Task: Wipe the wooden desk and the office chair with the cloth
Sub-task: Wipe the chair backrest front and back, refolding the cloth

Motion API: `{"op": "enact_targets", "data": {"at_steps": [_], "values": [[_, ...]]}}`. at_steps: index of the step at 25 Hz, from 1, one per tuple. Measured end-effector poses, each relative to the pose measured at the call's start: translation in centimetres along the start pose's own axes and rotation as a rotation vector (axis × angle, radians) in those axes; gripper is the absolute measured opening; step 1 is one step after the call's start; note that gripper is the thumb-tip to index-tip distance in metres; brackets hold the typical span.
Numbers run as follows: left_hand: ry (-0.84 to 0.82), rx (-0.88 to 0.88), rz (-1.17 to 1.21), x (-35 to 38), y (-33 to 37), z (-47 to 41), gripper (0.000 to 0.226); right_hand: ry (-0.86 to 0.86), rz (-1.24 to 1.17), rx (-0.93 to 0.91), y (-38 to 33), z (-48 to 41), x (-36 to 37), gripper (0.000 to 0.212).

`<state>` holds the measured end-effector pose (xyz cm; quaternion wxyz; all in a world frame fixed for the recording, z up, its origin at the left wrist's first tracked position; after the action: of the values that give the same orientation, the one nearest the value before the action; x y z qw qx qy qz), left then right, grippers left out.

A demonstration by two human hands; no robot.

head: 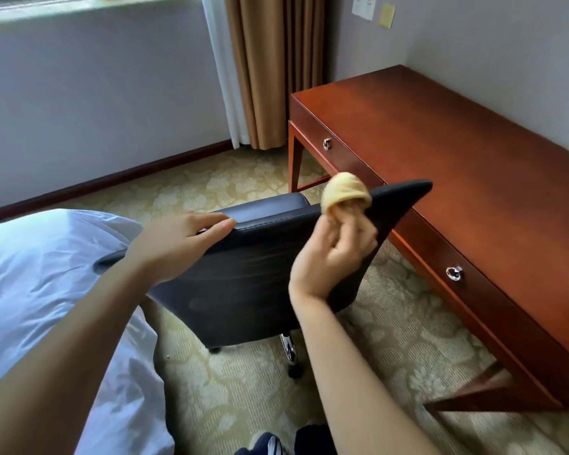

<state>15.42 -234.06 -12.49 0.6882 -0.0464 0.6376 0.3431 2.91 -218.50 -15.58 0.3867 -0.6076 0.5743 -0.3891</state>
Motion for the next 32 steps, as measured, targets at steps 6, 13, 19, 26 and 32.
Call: {"op": "enact_targets", "data": {"at_steps": [6,13,19,26,32], "values": [[0.114,0.038,-0.104,0.1,-0.4,0.7,0.068,-0.44,0.188,-0.5,-3.1,3.7,1.7,0.019],[0.71,0.198,0.24,0.1,0.4,4.2,0.025,-0.834,-0.016,-0.427,-4.4,4.9,-0.3,0.016],[0.741,0.192,0.753,6.6,4.7,8.7,0.039,-1.076,-0.14,-0.068,-5.8,3.3,-0.5,0.023],[0.939,-0.023,1.15,7.1,3.3,11.3,0.039,-1.671,-0.129,-0.129,-7.1,3.3,-0.5,0.021],[1.421,-0.569,1.244,6.6,-3.1,10.1,0.032,-1.352,0.554,-0.799,-5.4,-4.6,0.2,0.042]]}}
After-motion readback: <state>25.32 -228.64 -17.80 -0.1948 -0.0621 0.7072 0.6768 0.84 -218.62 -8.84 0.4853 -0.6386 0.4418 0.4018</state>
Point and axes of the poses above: each hand's wrist, its own z-axis away from the middle knuckle, its own x-axis out of the palm, y = z × x, the point moved 4 cm from there along -z, towards the middle knuckle, and after that the axes turned 12 degrees about -y, right-handed, at the moved point
